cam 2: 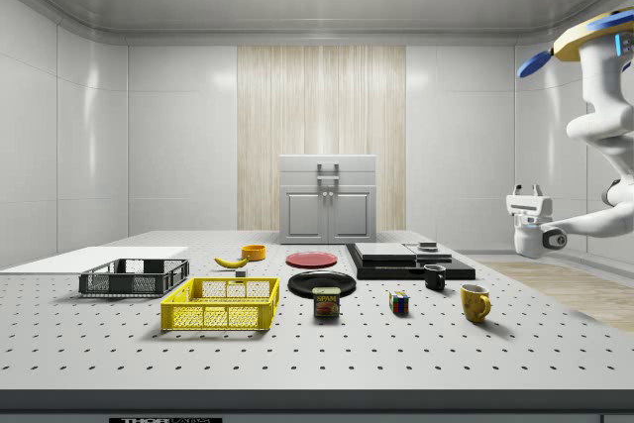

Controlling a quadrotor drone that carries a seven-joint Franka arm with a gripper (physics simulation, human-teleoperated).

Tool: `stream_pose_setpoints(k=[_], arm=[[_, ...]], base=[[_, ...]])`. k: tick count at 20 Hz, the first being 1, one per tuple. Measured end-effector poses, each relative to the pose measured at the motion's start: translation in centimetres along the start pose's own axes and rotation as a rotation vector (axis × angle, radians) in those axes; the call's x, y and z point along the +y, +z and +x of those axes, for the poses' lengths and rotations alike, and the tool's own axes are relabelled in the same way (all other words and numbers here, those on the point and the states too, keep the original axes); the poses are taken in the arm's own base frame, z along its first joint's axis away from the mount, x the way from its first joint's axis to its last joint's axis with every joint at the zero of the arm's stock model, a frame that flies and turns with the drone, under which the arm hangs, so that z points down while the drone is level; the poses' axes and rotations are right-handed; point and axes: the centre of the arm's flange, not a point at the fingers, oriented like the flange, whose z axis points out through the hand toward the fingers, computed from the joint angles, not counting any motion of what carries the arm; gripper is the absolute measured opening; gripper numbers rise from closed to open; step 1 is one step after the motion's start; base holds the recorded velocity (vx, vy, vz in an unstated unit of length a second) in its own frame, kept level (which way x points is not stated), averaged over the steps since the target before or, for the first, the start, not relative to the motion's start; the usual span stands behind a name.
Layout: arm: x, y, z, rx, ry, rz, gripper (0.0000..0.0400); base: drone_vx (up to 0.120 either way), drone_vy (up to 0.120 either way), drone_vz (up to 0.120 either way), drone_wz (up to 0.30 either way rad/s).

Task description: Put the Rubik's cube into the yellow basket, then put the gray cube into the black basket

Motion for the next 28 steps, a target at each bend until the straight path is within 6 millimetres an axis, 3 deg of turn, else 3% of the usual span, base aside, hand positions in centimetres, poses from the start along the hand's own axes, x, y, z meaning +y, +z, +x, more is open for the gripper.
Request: stream_pose_setpoints(k=[14,28], arm=[[0.03,-0.03,-0.11,0.011,0.000,0.004,0.0400],[-0.31,-0.01,-0.61,0.061,0.000,-0.031,0.0400]], base=[[0.120,0.120,0.000,0.000],[0.120,0.003,0.000,0.000]])
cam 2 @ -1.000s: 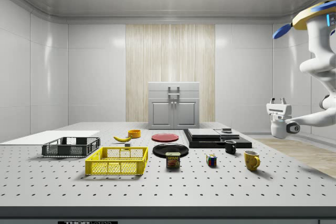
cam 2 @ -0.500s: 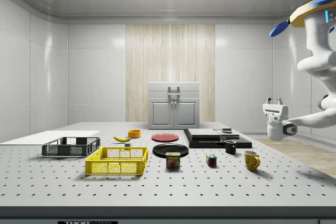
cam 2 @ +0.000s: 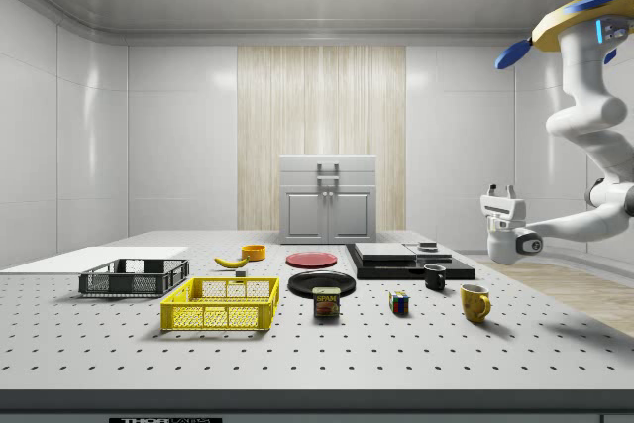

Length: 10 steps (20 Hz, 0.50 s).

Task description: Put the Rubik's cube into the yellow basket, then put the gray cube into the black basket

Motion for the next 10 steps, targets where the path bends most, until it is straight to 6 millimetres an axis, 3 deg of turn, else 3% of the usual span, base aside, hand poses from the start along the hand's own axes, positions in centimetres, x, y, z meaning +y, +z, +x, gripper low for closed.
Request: stream_pose_setpoints(k=[10], arm=[[-2.0,0.4,-2.1,0.210,-0.005,-0.200,0.0400]], base=[[0.120,0.000,0.000,0.000]])
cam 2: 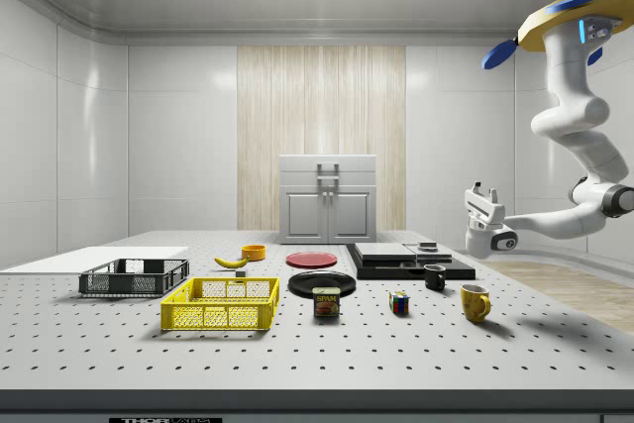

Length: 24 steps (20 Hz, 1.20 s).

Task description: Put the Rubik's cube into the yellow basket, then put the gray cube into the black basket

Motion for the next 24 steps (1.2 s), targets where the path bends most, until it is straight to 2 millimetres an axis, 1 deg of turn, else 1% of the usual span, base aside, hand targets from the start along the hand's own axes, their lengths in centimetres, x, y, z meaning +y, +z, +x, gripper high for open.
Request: stream_pose_setpoints(k=[3,5,6,8,11,14,17,20,24], arm=[[-1.6,0.3,-1.6,0.161,-0.005,-0.158,0.0400],[-3.0,1.0,-3.0,0.313,-0.009,-0.310,0.0400],[-3.7,1.6,-3.8,0.404,-0.012,-0.401,0.0400],[-5.3,3.6,-5.4,0.616,-0.018,-0.613,0.0400],[-6.7,8.2,-7.0,0.979,-0.028,-0.977,0.0400],[-6.5,12.9,-6.9,1.317,-0.037,-1.318,0.0400],[-5.3,16.0,-5.8,1.569,-0.046,-1.572,0.0400],[-4.2,17.7,-4.7,1.731,-0.054,-1.735,0.0400],[-3.2,18.7,-3.8,1.852,-0.062,-1.855,0.0400]], base=[[0.120,0.000,-0.080,0.000],[0.120,0.000,0.000,0.000],[0.120,0.000,-0.120,0.000],[0.120,0.000,-0.120,0.000],[0.120,0.000,-0.120,0.000],[0.120,0.000,-0.120,0.000],[0.120,0.000,-0.120,0.000],[0.120,0.000,-0.120,0.000],[0.120,-0.010,-0.120,0.000]])
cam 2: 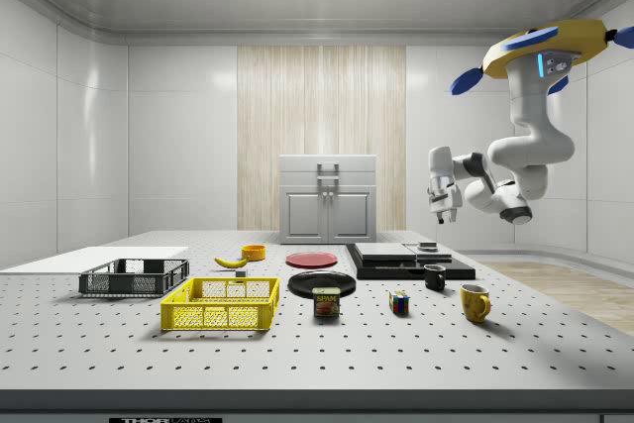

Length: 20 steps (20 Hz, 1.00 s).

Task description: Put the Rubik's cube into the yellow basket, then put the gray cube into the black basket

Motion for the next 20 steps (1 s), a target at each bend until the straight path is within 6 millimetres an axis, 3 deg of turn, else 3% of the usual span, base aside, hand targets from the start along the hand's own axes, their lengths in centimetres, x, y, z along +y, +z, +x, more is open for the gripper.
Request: stream_pose_setpoints(k=[3,12,18,20], arm=[[-0.47,0.00,-0.48,0.049,-0.002,-0.047,0.0400],[-1.00,0.05,-1.02,0.105,-0.003,-0.099,0.0400],[-1.08,0.06,-1.10,0.114,-0.003,-0.107,0.0400],[-1.09,0.06,-1.11,0.116,-0.003,-0.108,0.0400]], base=[[0.120,-0.107,-0.120,0.000],[0.120,0.031,-0.031,0.000],[0.007,0.000,-0.120,0.000],[0.120,0.000,-0.120,0.000]])
